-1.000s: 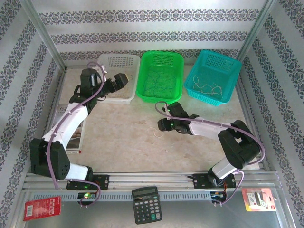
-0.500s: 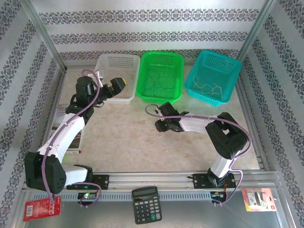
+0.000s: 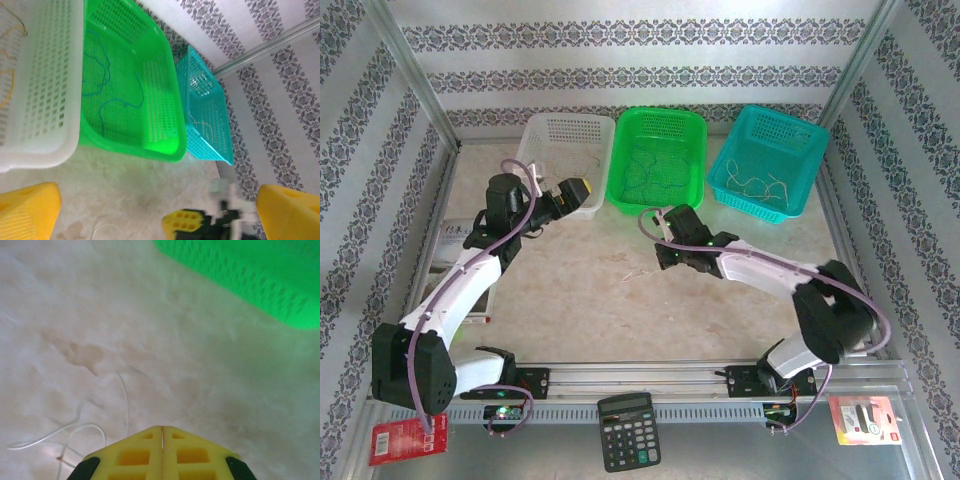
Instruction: Untangle the cables
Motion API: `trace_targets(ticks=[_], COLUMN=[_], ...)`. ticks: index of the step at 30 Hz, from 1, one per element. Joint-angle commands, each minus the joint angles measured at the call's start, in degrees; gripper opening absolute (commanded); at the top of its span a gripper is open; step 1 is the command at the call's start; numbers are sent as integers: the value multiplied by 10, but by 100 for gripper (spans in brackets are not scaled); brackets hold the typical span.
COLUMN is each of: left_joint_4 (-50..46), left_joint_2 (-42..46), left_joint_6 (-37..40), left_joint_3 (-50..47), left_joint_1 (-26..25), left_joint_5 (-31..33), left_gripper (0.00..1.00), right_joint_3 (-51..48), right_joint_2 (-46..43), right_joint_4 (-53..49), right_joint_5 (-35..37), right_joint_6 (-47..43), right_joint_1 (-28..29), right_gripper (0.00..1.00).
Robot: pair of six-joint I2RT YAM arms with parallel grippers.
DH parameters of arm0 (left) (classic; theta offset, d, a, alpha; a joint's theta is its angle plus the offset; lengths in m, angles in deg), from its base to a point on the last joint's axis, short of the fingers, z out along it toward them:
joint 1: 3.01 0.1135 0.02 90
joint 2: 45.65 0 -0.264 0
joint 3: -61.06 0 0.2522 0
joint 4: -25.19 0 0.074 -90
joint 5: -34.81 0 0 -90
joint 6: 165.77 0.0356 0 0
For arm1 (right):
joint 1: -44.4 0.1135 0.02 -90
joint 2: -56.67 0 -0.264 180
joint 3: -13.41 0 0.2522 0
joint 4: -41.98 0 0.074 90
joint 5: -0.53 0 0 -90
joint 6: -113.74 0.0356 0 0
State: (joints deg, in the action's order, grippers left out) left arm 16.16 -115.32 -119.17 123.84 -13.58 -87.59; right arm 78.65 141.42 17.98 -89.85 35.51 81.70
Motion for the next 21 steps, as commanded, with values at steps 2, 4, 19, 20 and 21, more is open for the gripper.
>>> trace_targets(ticks=[2, 4, 19, 20, 21], left_joint_4=[44, 52, 178, 184, 193], left_joint_2=[9, 6, -54, -61, -67], left_joint_6=[-5, -4, 11, 14, 16], left_joint_3=[-23, -35, -138, -144, -149], left_joint_1=[-30, -47, -149, -152, -155], left_joint_5=[-15, -16, -3, 2, 6], left_gripper=[100, 100, 97, 97, 97], right_joint_3=[30, 42, 83, 86, 87], right_joint_2=[-49, -61, -93, -95, -96], right_joint_4=[-33, -41, -55, -56, -56], right_joint_5=[-11, -14, -26, -27, -27], right_joint_6=[2, 0, 11, 11, 11], right_joint_1=[4, 2, -1, -1, -2], right_gripper=[0, 0, 0, 0, 0])
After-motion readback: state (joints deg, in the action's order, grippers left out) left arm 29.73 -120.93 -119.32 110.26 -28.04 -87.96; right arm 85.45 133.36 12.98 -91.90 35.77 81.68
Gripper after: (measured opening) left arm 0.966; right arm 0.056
